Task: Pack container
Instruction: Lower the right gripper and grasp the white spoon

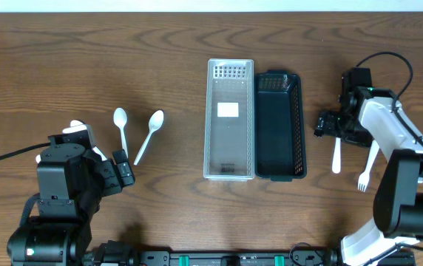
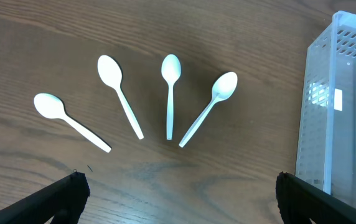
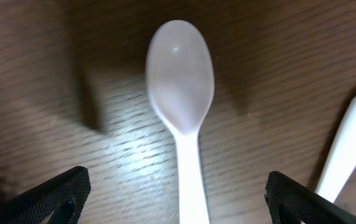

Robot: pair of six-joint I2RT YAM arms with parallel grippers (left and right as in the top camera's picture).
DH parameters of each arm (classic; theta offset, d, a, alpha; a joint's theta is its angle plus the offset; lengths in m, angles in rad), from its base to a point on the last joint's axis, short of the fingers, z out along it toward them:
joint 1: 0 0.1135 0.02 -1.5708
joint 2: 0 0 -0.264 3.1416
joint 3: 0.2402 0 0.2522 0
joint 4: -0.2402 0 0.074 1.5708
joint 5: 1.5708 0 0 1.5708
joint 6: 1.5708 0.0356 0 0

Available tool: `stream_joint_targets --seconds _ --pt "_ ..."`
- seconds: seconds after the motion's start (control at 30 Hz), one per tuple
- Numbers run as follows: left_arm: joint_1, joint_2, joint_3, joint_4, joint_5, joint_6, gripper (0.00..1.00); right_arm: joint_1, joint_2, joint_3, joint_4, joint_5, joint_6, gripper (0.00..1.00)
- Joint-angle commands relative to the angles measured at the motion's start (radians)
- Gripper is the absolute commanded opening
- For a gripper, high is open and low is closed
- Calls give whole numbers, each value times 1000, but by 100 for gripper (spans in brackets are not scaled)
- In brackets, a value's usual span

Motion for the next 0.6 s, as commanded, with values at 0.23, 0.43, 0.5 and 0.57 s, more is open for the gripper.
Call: stream_joint_targets --seconds 0.23,0.43,0.5,0.57 --pt "2 3 16 -3 -5 -10 98 -41 82 10 20 -64 -48 88" --pt "2 3 16 -3 -5 -10 98 -41 138 10 28 -79 -48 85" --pt "2 3 16 -3 -5 -10 98 -41 152 10 29 -84 -48 82" --pt "2 3 16 -3 -5 -10 98 -41 161 10 29 -84 -47 73"
